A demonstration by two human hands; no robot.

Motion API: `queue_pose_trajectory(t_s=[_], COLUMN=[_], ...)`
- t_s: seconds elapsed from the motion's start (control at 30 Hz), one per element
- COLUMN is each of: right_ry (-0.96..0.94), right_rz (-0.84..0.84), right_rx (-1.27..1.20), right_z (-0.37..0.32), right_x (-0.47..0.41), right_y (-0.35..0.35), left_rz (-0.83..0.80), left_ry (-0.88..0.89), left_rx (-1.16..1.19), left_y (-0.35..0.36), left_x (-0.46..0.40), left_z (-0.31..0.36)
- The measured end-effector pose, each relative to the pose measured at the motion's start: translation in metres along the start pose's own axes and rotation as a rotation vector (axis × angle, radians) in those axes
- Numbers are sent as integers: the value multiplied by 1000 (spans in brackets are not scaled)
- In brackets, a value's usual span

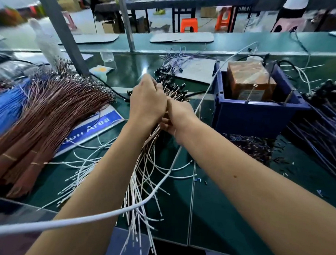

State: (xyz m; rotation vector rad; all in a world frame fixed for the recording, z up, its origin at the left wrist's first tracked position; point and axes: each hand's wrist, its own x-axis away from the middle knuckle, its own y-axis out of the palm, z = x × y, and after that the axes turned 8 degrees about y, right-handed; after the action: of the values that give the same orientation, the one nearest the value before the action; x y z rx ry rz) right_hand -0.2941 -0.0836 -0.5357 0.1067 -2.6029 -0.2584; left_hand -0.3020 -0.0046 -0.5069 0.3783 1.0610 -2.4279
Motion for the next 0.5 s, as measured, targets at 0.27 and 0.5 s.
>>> queue_pose_trajectory(t_s=[0.27,0.5], right_ry=[155,73], right_rz=[-31,95], right_rx=[-68,88], right_z=[-1,0], right_x=[-3,-4], right_y=[-21,-18], left_rz=[-260,-213], left_ry=[-50,-5], left_rx=[-139,-697], left_y=[-28,-15], left_x=[10,-10], left_z=[17,10])
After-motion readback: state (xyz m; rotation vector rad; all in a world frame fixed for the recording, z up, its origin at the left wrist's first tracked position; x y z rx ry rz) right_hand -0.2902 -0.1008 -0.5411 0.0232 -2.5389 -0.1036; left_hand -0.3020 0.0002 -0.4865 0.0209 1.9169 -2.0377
